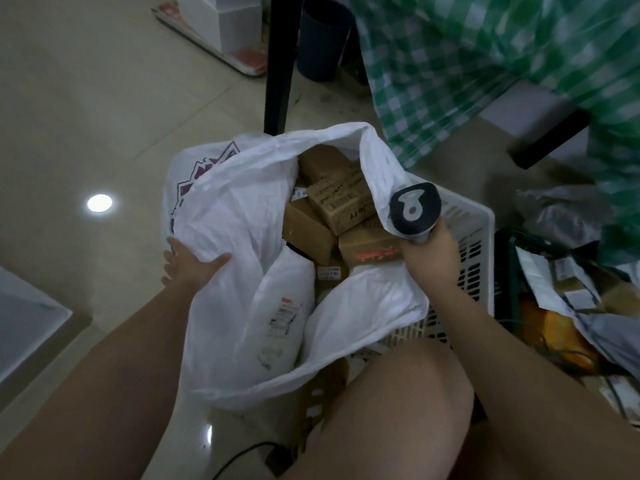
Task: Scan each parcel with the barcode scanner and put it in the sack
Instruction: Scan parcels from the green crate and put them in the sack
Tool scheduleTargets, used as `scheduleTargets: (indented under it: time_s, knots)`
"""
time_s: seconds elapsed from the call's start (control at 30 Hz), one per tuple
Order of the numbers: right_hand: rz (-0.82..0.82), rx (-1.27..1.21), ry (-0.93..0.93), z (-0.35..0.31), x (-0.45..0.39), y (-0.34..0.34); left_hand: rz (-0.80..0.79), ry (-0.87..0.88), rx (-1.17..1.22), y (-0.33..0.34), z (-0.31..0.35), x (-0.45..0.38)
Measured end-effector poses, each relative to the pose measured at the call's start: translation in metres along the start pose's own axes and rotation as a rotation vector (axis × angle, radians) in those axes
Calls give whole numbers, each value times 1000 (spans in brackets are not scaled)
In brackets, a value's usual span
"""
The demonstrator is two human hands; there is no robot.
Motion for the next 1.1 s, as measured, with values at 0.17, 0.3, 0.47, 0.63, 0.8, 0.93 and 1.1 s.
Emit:
scheduleTargets:
  time_s: [0.17, 0.3, 0.47, 0.63, 0.8, 0.93, 1.1]
  knots:
    - [7, 36, 45, 11, -10, 3, -46, 39, 46, 1, 11, -30]
    - [36, 41, 57, 17, -13, 3, -126, 134, 14, 8, 18, -20]
    - [9, -49, 107, 14, -12, 9, -172, 280, -105, 15, 28, 17]
    - [-9, -183, 54, -22, -2, 6, -26, 469, -71, -15, 73, 70]
    - [40, -305, -160, -86, 3, -39, 133, 733, 12, -69, 165, 129]
    - [98, -296, -248, -146, -6, -92, 234, 831, 98, -112, 259, 180]
    - [239, -445, -363, -225, -22, -194, 249, 1006, 155, -146, 393, 266]
Point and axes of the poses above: each hand's wrist, its own x-axis away from the middle knuckle, its own y-axis out of the palm, z = x × y, the point moved 6 cm from there along -x, towards the middle knuckle, and after that the axes turned 12 degrees about -z, right-handed, at the moved point
